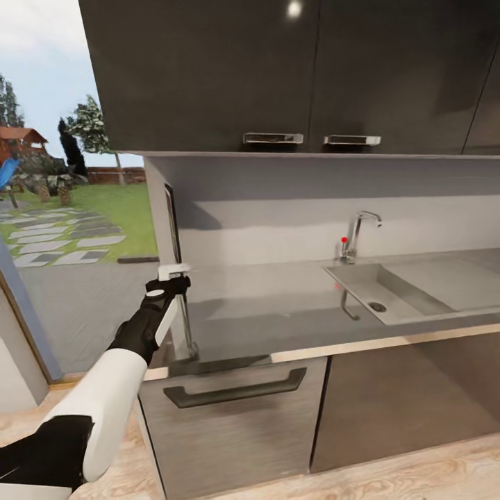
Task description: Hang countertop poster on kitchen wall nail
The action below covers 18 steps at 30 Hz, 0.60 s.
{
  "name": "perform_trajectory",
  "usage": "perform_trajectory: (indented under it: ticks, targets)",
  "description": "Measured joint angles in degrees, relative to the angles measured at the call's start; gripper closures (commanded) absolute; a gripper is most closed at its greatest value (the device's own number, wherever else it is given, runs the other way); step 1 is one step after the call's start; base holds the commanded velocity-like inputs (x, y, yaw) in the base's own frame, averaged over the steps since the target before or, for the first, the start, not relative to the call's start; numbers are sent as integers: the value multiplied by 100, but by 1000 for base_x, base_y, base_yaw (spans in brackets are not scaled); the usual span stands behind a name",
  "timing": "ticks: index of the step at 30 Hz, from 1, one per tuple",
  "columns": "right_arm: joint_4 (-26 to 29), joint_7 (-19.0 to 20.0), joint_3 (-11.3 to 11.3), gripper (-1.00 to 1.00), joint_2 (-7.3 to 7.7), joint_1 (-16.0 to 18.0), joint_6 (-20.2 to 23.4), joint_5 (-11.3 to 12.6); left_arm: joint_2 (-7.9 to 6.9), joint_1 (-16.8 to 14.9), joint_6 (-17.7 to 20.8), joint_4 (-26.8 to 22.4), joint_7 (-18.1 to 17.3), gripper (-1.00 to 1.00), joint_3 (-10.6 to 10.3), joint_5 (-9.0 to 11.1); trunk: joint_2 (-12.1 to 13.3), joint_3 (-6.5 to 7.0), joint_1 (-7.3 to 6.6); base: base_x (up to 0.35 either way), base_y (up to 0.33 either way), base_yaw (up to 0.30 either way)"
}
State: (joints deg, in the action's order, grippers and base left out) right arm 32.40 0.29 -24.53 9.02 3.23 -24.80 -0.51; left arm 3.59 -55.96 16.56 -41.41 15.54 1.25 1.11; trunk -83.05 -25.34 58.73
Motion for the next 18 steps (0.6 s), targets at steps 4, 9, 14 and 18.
perform_trajectory:
  ticks: [4, 9, 14, 18]
  targets:
    - [-286, -4, -18, -100, 16, -22, -16, 3, -59, 0, -331, 187, 1, -100, -4, 0, 0, 0, -2, 205, 0, 0]
    - [-366, -5, -23, -100, 21, -28, -22, 4, -83, 0, -524, 361, 0, -100, -5, 4, 0, 0, -1, 212, 0, 0]
    - [-383, -5, -24, -100, 21, -29, -24, 4, -84, 0, -570, 405, -1, -100, -15, 8, 0, 0, 0, 49, 0, 0]
    - [-387, -5, -24, -100, 22, -29, -24, 4, -82, 0, -583, 406, -4, -100, -17, 8, 0, 0, 0, 10, -2, 0]
